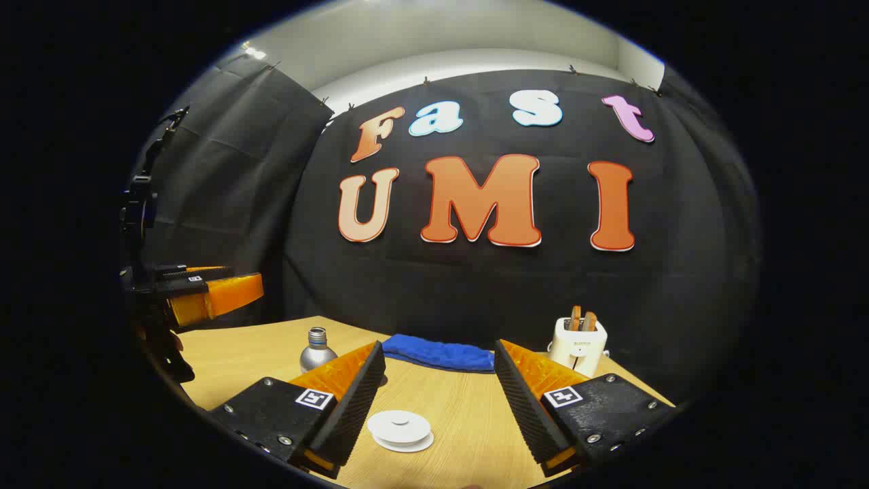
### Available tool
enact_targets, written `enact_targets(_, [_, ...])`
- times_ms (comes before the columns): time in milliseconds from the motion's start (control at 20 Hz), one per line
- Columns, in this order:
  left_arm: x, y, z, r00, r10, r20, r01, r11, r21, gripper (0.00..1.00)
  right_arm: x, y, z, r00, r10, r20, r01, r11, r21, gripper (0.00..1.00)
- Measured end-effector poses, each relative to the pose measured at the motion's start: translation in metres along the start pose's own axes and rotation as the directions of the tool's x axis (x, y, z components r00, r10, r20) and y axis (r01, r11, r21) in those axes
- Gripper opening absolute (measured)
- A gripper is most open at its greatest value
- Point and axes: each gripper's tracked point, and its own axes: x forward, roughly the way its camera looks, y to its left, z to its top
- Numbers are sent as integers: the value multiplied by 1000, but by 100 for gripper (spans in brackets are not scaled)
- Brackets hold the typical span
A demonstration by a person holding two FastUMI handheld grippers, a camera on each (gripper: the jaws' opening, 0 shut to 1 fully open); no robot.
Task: Open the teacup lid with one hand, grasp the water bottle and pour water into the teacup with the other hand; after pouring, place the water bottle on the coaster and then close the teacup lid.
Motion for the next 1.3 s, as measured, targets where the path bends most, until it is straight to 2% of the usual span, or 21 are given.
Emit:
enact_targets(50, [1, 0, -1, 1000, 0, -2, 0, 1000, 1, 99, 4, 2, -5, 1000, 4, -16, -4, 1000, -4, 96])
enact_targets(250, [4, 3, -12, 1000, 6, -26, -6, 1000, 4, 98, 11, 6, -17, 999, 6, -50, -8, 999, -31, 97])
enact_targets(850, [9, 0, -6, 1000, -6, 2, 6, 1000, 29, 100, 0, -14, 8, 1000, -20, 20, 20, 1000, 5, 97])
enact_targets(1050, [8, -6, -13, 1000, -23, 0, 23, 999, 44, 100, 8, 0, -15, 1000, 12, -27, -12, 1000, -10, 96])
enact_targets(1200, [6, -7, -18, 1000, -23, -12, 23, 998, 66, 99, 24, 22, -40, 994, 63, -88, -64, 998, -16, 96])
enact_targets(1250, [5, -6, -20, 1000, -21, -16, 22, 997, 69, 100, 29, 27, -47, 992, 71, -106, -73, 997, -16, 91])
enact_targets(1300, [4, -5, -22, 1000, -19, -19, 21, 997, 70, 100, 35, 32, -56, 989, 81, -123, -83, 996, -14, 90])
